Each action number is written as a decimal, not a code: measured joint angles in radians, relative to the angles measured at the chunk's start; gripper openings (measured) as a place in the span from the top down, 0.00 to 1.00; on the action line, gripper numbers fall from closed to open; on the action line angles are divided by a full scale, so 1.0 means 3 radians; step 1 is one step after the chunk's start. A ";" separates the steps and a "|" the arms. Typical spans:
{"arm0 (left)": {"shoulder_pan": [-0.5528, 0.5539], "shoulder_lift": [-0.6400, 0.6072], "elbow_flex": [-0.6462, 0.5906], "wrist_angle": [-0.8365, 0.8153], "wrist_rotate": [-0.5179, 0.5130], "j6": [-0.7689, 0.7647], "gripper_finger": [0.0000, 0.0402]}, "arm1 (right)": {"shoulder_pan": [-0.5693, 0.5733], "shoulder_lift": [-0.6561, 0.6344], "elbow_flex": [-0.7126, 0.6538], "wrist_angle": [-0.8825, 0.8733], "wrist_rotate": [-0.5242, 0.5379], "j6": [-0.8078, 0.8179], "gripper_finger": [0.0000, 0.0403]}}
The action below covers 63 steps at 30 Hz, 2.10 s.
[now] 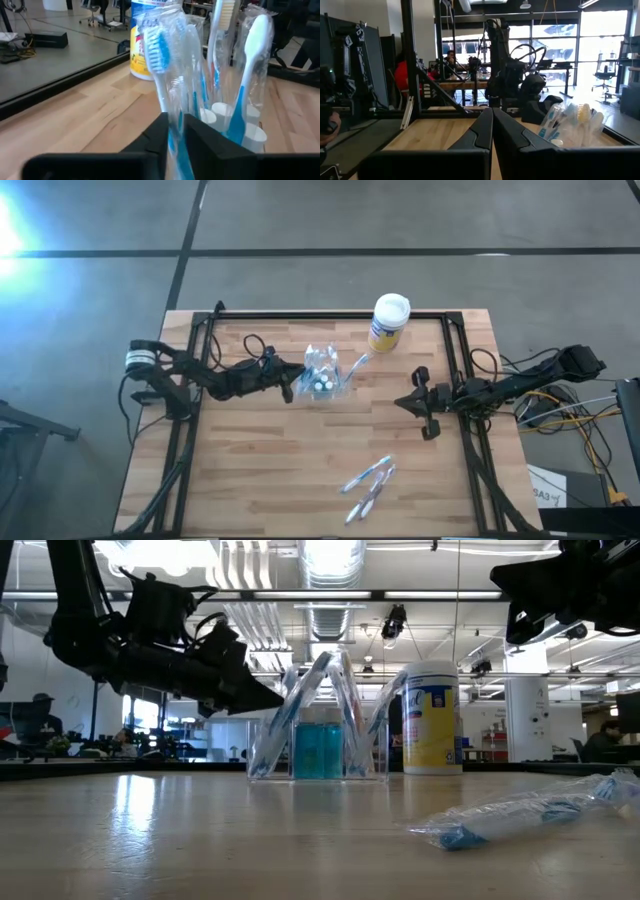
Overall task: Pick & Place toothbrushing station
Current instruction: Put the blue toothbrush into the transparent organizer
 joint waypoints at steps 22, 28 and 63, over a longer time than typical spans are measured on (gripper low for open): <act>-0.0086 -0.1300 0.0000 -0.0413 0.0979 0.0142 0.50 | 0.0000 -0.0001 0.0000 0.0000 0.0000 -0.0001 0.98; -0.0388 -0.1864 0.0187 -0.1582 0.0981 0.0009 0.54 | 0.0000 0.0000 0.0000 0.0000 0.0000 -0.0001 0.98; -0.1793 0.1030 0.3553 -0.4040 0.0601 -0.0294 0.82 | 0.0000 -0.0001 0.0001 0.0000 0.0001 0.0060 0.98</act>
